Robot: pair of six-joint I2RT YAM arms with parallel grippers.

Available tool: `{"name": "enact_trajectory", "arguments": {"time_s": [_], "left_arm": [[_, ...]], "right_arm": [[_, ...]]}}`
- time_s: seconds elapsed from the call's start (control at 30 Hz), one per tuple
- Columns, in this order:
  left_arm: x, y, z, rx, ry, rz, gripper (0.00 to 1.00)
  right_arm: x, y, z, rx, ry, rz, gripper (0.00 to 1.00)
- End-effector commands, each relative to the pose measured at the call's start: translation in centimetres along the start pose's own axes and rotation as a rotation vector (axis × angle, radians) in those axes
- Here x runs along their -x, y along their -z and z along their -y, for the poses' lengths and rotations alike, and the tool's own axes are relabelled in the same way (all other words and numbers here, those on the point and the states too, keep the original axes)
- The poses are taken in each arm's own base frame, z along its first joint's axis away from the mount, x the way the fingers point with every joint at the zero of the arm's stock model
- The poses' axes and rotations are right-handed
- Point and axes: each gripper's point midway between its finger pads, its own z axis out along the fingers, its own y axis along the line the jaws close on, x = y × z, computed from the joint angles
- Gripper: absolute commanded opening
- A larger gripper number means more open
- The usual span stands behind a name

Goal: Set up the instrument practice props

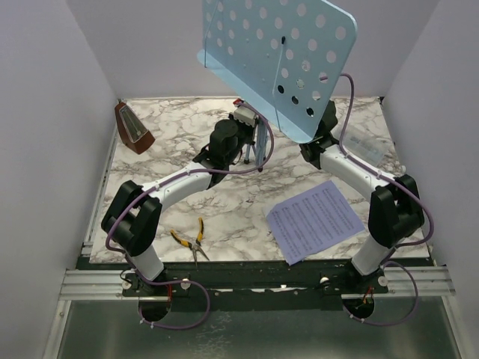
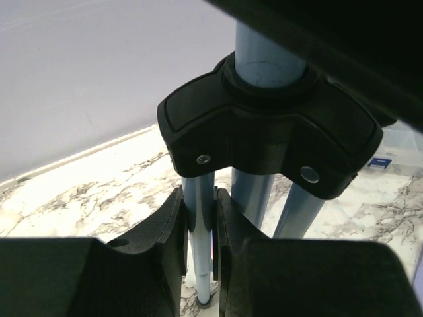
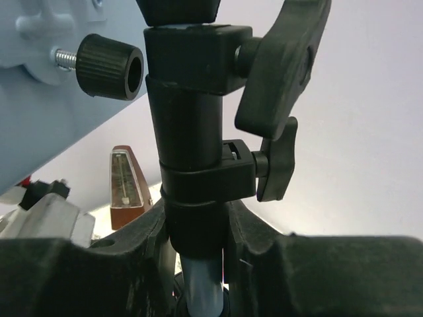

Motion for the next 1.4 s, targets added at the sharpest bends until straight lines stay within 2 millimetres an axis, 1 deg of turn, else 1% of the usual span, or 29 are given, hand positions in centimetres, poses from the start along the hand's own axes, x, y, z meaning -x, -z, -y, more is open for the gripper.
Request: {"name": "enact_trajectory", "arguments": {"time_s": [0.0, 0.03, 0.1, 0.13, 0.27, 0.43, 0.6, 0.63, 0.73, 0.83, 0.93, 0.97, 1.03, 1.07, 1.2, 1.3, 1.37], "left_arm": [[-4.0, 0.5, 1.6, -0.05, 0.013, -0.123, 0.0], [-4.3, 0.5, 1.6, -0.044, 0.025, -0.131, 0.0], [-5.0, 0.4, 1.7, -0.045, 0.046, -0.145, 0.0], [-5.5, 0.4, 1.8, -0.046, 0.046, -0.155, 0.0], [-6.8, 0.3, 1.4, -0.018, 0.043, -0.179, 0.0], [-8.0, 0.4, 0.3, 0.033, 0.012, -0.202, 0.0], [-8.5, 0.7, 0.1, 0.032, 0.0, -0.214, 0.0], [-8.7, 0.8, 0.2, 0.03, -0.001, -0.223, 0.0], [-9.3, 1.5, -0.7, 0.055, -0.045, -0.263, 0.0], [-9.9, 2.9, -2.1, 0.092, -0.043, -0.307, 0.0], [-10.5, 4.4, -4.3, 0.141, -0.036, -0.351, 0.0], [-10.6, 4.9, -5.0, 0.152, -0.033, -0.361, 0.0], [-10.6, 5.5, -5.8, 0.162, 0.011, -0.367, 0.0], [-10.6, 5.7, -6.0, 0.156, 0.017, -0.369, 0.0], [-10.5, 6.3, -6.2, 0.161, 0.027, -0.375, 0.0], [-11.2, 7.0, -6.2, 0.172, 0.064, -0.395, 0.0], [-12.2, 7.9, -6.1, 0.179, 0.096, -0.417, 0.0]], "right_arm": [[8.5, -1.1, 3.0, -0.134, 0.071, 0.227, 0.19], [9.7, -1.3, 2.8, -0.12, 0.09, 0.25, 0.15], [12.2, -1.5, 2.2, -0.094, 0.133, 0.288, 0.01], [13.7, -1.6, 1.9, -0.081, 0.157, 0.314, 0.01], [18.3, -1.1, 1.0, -0.063, 0.268, 0.418, 0.01], [22.8, 0.0, 0.9, -0.023, 0.339, 0.505, 0.01], [25.8, 1.3, 1.7, 0.014, 0.332, 0.558, 0.01], [26.1, 1.4, 1.9, 0.026, 0.332, 0.561, 0.01], [26.9, 1.8, 2.0, 0.08, 0.324, 0.575, 0.01], [26.7, 1.9, 2.1, 0.127, 0.326, 0.567, 0.01], [25.5, 2.1, 1.7, 0.229, 0.339, 0.546, 0.0], [24.8, 1.9, 1.6, 0.266, 0.332, 0.53, 0.01], [23.3, 1.5, 1.5, 0.335, 0.316, 0.496, 0.01], [22.4, 1.3, 1.1, 0.385, 0.315, 0.473, 0.0], [18.7, 0.6, 0.5, 0.532, 0.263, 0.376, 0.01], [15.6, 0.7, 0.2, 0.609, 0.232, 0.288, 0.01], [14.2, 0.8, 0.5, 0.601, 0.204, 0.264, 0.01]]}}
